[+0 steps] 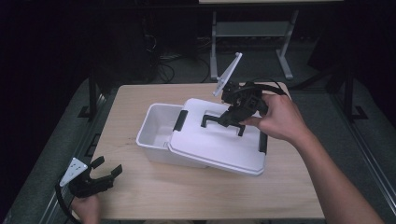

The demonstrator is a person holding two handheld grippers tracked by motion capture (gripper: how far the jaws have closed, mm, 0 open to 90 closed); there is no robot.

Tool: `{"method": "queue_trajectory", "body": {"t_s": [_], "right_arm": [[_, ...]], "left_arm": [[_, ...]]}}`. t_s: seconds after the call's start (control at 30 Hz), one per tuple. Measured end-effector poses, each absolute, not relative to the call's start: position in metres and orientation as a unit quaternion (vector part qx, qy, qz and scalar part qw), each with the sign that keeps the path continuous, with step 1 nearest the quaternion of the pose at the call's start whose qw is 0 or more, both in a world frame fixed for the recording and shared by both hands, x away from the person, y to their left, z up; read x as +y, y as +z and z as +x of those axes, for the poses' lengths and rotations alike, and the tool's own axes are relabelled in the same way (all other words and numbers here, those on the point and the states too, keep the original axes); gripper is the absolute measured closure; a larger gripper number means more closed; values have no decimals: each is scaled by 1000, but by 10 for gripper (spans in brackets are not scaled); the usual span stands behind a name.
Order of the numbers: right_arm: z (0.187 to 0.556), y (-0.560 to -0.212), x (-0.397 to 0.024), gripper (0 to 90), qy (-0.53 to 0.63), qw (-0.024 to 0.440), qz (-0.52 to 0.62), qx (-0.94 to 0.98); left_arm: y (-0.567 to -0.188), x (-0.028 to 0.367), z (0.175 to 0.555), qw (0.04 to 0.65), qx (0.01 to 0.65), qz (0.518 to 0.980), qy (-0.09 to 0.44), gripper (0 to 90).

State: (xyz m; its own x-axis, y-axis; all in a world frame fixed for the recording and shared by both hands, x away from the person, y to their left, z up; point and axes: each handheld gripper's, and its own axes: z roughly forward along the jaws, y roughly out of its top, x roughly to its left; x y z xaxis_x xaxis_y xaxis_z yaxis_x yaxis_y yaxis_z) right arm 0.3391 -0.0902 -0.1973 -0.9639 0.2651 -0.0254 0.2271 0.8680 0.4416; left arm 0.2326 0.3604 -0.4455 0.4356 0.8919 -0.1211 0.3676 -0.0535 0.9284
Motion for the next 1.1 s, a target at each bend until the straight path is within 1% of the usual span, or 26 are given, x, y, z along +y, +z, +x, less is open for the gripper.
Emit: {"method": "queue_trajectory", "body": {"t_s": [0.37, 1.1], "right_arm": [[349, -200, -73, 845, 238, 43, 123, 962], [376, -224, -45, 844, 255, 39, 121, 958]], "left_arm": [[-446, 361, 233, 510, 464, 677, 258, 132], [-446, 360, 234, 509, 462, 680, 255, 132]]}}
